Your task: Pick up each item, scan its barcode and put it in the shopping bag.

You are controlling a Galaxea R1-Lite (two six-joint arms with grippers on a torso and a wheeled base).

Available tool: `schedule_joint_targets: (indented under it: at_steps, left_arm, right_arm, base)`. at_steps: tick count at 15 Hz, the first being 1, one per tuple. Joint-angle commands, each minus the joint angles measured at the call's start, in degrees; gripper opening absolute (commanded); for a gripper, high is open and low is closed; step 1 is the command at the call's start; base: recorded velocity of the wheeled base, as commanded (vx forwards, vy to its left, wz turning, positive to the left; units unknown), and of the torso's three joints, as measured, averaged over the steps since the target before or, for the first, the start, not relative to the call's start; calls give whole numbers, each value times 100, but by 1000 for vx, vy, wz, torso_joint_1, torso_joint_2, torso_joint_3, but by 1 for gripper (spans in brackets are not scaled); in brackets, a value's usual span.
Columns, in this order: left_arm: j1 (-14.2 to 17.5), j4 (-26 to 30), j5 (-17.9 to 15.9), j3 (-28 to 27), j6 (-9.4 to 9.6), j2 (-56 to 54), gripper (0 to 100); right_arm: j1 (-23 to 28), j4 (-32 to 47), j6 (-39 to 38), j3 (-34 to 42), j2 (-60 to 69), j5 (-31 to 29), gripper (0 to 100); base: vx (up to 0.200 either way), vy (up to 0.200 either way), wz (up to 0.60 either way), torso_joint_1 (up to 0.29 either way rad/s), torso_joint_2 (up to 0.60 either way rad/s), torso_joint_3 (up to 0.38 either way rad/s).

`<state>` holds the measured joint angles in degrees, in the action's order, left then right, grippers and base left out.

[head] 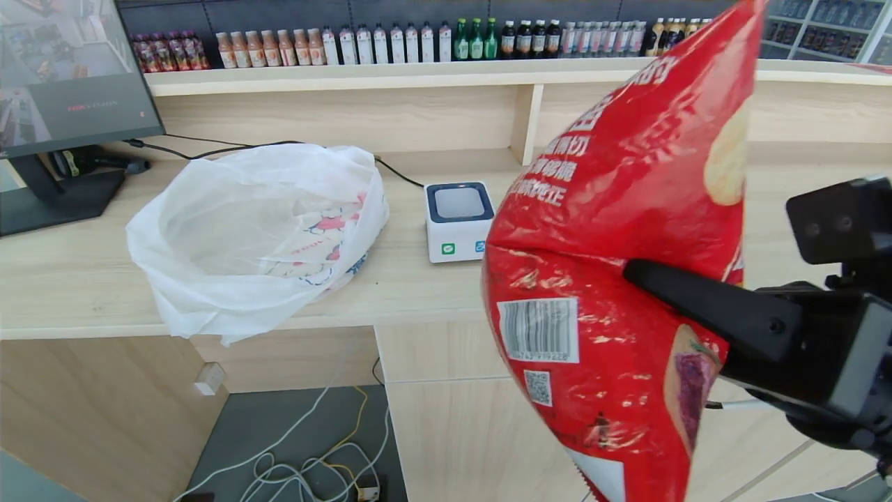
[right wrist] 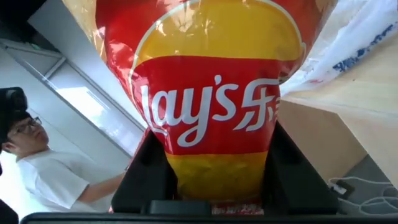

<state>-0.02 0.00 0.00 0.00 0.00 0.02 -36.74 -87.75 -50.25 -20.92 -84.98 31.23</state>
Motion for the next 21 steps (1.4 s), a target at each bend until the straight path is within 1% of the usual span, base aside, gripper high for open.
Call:
schedule_joint_targets:
  at_steps: [1,6,10,12,15,18,21]
  left_arm:
    - [2,0,9,0,0,-2,100]
    - [2,0,0,0,0,-2,100]
    - [2,0,0,0,0,-2,100]
    - [2,0,9,0,0,-2,100]
    - [2,0,0,0,0,-2,100]
    - [2,0,0,0,0,-2,100]
    - [-6,0,0,0,0,-2,100]
  right_arm:
    - [-61,-225,-187,176,-643,-3,0]
    - [-140,-225,-1250,-184,-440,-3,0]
    - [-193,-225,-1795,-228,-396,-21,0]
    - [-193,-225,-1989,-211,-265,-73,0]
    - [-298,-225,-2498,-149,69,-100,0]
    - [-298,-225,-2516,18,157,-100,0]
    - [-298,-225,-2516,0,157,-100,0]
  base:
    - [0,0,0,0,0,0]
    - [0,0,0,0,0,0]
    - [0,0,0,0,0,0]
    - [0,0,0,0,0,0]
    - [0,0,0,0,0,0]
    - [0,0,0,0,0,0]
    - [0,0,0,0,0,0]
